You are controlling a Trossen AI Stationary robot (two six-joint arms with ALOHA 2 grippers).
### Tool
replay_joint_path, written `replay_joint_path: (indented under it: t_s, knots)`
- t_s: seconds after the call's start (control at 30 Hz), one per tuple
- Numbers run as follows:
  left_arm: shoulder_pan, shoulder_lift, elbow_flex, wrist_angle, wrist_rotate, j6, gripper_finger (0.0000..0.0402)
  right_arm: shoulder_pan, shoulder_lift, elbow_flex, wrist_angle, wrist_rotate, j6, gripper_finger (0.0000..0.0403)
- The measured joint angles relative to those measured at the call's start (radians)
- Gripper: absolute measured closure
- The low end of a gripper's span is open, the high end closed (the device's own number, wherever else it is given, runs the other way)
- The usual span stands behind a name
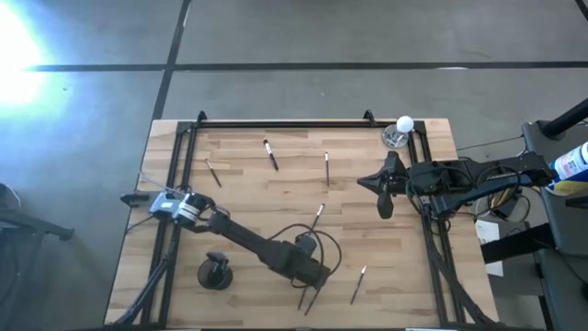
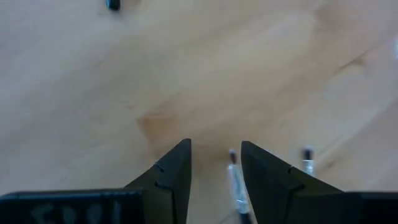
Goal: Pick & Place Makeup Brushes
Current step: Put the eyeshadow brush into the holder
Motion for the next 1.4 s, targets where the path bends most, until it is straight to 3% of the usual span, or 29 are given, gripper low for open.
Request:
replay_joint_path:
  t_s: [0.73, 0.9, 1.23, 1.4]
  knots:
    - [-0.007, 0.033, 0.028, -0.055, 0.018, -0.01, 0.0278, 0.0, 0.0, 0.0, 0.001, 0.0, -0.035, 0.0394]
    - [-0.007, 0.033, 0.028, -0.12, 0.023, -0.001, 0.0304, 0.0, 0.0, 0.0, 0.001, 0.0, -0.038, 0.0394]
    - [-0.007, -0.01, 0.032, -0.313, 0.029, 0.091, 0.0396, 0.0, -0.005, 0.0, -0.002, -0.001, -0.046, 0.0394]
    - [-0.012, -0.112, -0.023, -0.192, 0.027, 0.175, 0.0401, 0.0, -0.023, 0.0, -0.004, 0.006, -0.048, 0.0394]
